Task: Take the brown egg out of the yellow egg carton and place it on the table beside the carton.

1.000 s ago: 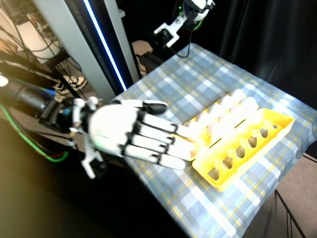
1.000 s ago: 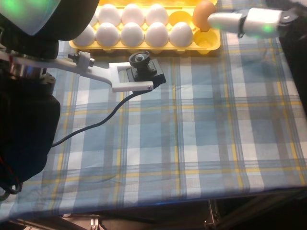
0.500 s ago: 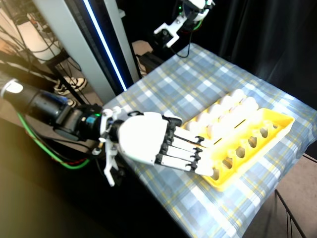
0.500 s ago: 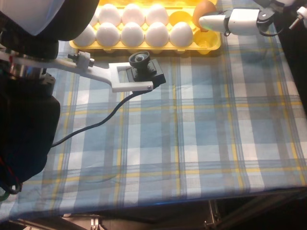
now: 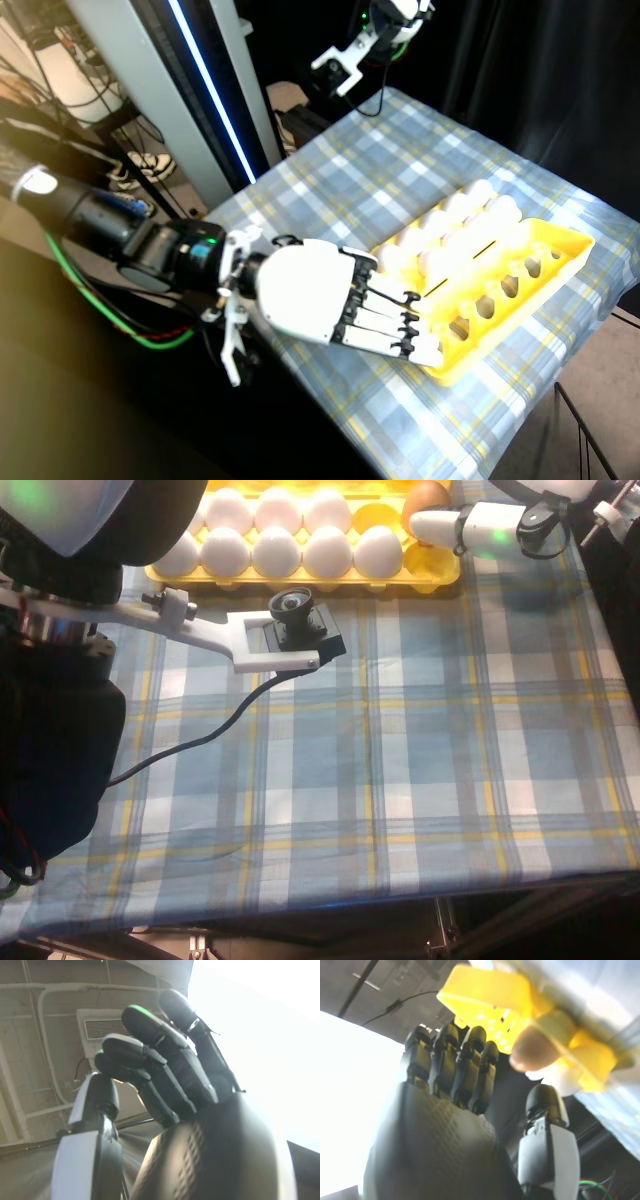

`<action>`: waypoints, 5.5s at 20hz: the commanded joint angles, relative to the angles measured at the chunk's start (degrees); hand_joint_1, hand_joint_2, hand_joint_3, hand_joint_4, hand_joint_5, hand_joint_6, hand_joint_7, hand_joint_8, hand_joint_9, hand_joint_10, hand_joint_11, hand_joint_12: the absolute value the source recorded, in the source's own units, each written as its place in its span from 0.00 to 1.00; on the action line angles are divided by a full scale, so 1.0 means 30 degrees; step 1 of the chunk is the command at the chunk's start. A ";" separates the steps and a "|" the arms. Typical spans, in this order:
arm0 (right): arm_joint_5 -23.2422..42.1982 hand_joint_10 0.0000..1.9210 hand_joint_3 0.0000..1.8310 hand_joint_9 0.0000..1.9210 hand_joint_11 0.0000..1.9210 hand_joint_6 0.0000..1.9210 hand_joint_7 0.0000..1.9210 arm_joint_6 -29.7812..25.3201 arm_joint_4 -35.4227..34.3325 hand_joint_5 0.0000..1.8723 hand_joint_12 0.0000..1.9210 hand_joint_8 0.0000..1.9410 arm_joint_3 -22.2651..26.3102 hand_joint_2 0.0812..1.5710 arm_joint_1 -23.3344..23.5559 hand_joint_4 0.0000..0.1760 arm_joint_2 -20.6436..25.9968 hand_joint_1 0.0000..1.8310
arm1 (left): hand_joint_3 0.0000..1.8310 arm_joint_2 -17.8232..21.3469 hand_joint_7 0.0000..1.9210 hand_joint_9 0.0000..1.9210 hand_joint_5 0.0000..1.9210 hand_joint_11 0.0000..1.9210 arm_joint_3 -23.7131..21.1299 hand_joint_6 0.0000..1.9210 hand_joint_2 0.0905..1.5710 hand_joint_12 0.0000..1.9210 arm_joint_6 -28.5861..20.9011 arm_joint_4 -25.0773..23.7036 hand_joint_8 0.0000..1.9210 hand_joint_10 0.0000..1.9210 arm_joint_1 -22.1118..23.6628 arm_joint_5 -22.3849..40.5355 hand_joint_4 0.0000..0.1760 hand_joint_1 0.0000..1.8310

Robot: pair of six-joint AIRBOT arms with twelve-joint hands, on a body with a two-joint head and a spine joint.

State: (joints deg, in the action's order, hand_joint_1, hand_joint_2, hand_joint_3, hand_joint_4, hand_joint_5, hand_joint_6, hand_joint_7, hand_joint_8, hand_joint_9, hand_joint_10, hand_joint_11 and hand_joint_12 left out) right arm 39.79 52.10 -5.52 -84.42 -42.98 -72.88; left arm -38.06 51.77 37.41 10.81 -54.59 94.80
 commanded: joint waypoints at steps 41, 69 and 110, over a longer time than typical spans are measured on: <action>0.5625 0.00 0.00 0.30 0.03 0.63 0.58 -0.0085 0.0633 0.43 0.00 0.41 0.3628 0.70 0.0561 0.00 0.3075 0.67 | 0.00 -0.0045 0.54 0.48 0.55 0.35 -0.0106 0.53 0.79 0.39 -0.0229 -0.0709 0.55 0.45 0.0281 0.1550 0.00 0.45; 0.2445 0.00 0.00 0.25 0.01 0.54 0.46 -0.0083 0.0291 0.49 0.00 0.00 0.0595 0.71 0.0563 0.08 0.0459 0.58 | 0.00 -0.0034 0.53 0.49 0.56 0.39 -0.0094 0.55 0.77 0.37 -0.0235 -0.0719 0.60 0.47 0.0266 0.1550 0.00 0.46; 0.7185 0.01 0.00 0.28 0.00 0.61 0.60 0.1857 0.2521 0.42 0.00 0.39 0.7201 0.70 -0.3117 0.00 0.2564 0.68 | 0.00 -0.0037 0.54 0.49 0.57 0.37 -0.0117 0.51 0.78 0.35 -0.0241 -0.0723 0.59 0.43 0.0268 0.1550 0.00 0.46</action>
State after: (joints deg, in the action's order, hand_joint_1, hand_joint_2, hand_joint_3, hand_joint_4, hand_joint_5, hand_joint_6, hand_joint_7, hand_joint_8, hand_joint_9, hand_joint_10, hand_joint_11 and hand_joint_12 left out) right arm 54.04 57.41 2.28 -62.65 -52.71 -65.10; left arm -37.93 51.77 37.41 10.79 -54.70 94.78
